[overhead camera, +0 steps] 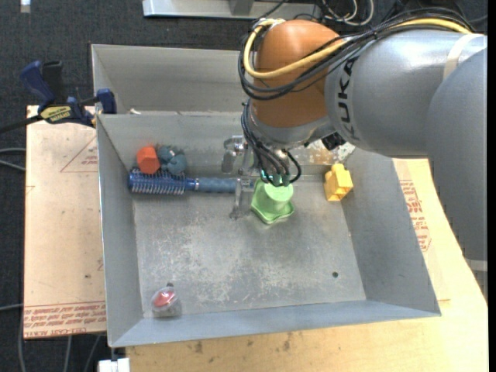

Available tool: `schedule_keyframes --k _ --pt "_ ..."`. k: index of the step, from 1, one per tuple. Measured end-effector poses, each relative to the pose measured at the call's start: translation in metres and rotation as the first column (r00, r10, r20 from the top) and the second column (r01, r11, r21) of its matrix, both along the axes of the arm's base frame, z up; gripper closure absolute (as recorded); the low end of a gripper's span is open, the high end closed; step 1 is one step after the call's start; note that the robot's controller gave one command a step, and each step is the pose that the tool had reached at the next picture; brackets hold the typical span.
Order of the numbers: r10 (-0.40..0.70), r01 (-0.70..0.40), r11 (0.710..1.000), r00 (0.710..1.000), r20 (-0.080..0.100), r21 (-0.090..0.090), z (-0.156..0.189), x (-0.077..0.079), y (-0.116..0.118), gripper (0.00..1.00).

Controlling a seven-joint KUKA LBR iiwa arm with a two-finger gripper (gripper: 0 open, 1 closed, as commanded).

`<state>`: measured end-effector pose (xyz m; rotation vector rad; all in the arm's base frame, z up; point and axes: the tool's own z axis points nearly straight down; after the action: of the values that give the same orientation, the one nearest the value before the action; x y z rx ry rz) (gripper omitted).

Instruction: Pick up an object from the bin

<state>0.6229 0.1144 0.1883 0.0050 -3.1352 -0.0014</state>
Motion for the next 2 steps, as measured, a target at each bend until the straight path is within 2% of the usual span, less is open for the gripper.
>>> schedule_keyframes --k 1,2 --pt "-0.132 0.132 0.991 0.991 0.003 -0.002 -0.075 0.030 -0.029 0.00" --pt "-0.184 0.184 0.983 0.983 -0.002 -0.001 -0.120 0.031 -0.017 0.00"
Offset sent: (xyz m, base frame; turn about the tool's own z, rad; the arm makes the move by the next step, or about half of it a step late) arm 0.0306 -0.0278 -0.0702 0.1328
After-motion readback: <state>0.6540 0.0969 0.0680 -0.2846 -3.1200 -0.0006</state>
